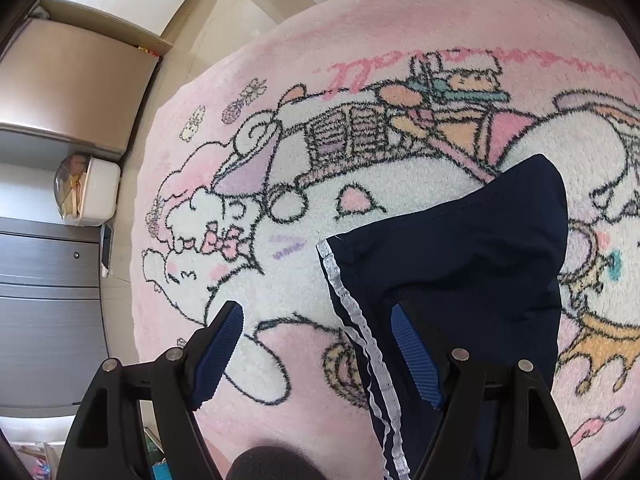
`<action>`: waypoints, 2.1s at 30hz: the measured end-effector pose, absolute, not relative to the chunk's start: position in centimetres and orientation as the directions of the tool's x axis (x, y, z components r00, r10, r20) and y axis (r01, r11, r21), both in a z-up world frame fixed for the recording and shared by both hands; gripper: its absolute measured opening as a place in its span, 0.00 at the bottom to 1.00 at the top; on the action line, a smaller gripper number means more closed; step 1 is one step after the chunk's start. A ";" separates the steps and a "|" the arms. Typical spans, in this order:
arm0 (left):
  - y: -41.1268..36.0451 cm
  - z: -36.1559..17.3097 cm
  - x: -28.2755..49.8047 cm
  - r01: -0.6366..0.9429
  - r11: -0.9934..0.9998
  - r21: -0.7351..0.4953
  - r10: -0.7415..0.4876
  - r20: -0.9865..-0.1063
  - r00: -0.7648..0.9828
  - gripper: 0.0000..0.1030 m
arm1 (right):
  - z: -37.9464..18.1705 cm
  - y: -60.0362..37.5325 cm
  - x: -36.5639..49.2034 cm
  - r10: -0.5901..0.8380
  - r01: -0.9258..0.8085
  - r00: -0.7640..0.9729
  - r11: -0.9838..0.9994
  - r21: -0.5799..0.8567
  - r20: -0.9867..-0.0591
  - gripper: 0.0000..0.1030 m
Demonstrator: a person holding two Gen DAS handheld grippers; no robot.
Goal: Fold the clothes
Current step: 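Open both grippers and release the folded pants, then lift both grippers away from the folded pants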
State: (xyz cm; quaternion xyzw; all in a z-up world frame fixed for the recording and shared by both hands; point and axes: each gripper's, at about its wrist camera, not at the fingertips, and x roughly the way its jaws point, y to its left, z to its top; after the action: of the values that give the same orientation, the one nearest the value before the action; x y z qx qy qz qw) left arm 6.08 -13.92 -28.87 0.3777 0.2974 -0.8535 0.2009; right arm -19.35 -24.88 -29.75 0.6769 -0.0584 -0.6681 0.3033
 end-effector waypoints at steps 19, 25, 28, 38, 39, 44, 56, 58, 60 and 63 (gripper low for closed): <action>-12.4 -28.4 5.8 0.537 -0.776 -0.330 -0.119 -0.760 -0.639 0.78 | -30.1 -21.4 -19.5 -0.290 0.292 0.077 -0.908 0.299 -0.954 0.75; -12.6 -28.4 5.8 0.540 -0.769 -0.342 -0.111 -0.761 -0.640 0.78 | -30.4 -21.9 -19.0 -0.159 0.354 0.054 -0.920 0.168 -0.986 0.75; -12.7 -28.5 5.8 0.540 -0.767 -0.346 -0.108 -0.761 -0.640 0.78 | -30.5 -22.1 -18.9 -0.135 0.365 0.057 -0.919 0.147 -0.989 0.75; -12.8 -28.6 5.7 0.540 -0.760 -0.360 -0.094 -0.763 -0.640 0.78 | -30.6 -23.7 -17.9 0.042 0.468 0.005 -0.883 -0.035 -0.999 0.75; -12.8 -28.6 5.7 0.541 -0.760 -0.360 -0.093 -0.763 -0.639 0.78 | -30.7 -24.0 -17.6 0.070 0.488 -0.003 -0.871 -0.062 -0.998 0.75; -12.8 -28.6 5.6 0.538 -0.761 -0.362 -0.089 -0.764 -0.640 0.78 | -30.5 -25.9 -15.6 0.146 0.576 -0.088 -0.800 -0.170 -0.985 0.75; -13.4 -29.0 5.8 0.553 -0.740 -0.382 -0.074 -0.771 -0.632 0.78 | -30.6 -30.6 -11.4 0.222 0.698 -0.223 -0.643 -0.315 -0.949 0.75; -13.6 -29.0 5.6 0.550 -0.741 -0.385 -0.064 -0.775 -0.628 0.78 | -30.8 -30.8 -11.1 0.218 0.709 -0.218 -0.634 -0.309 -0.951 0.75; -13.7 -29.1 5.3 0.544 -0.747 -0.383 -0.049 -0.784 -0.619 0.78 | -30.7 -30.8 -10.7 0.201 0.725 -0.209 -0.625 -0.290 -0.957 0.75; -13.7 -28.8 3.9 0.448 -0.820 -0.355 0.040 -0.818 -0.574 0.78 | -29.5 -30.3 -10.5 0.113 0.762 -0.176 -0.613 -0.208 -0.978 0.75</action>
State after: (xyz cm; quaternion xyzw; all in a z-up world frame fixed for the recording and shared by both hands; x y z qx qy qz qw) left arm 3.88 -13.65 -28.85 0.4452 0.2742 -0.8438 0.1211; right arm -10.48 -30.28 -29.54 0.5948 0.3678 -0.6728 0.2413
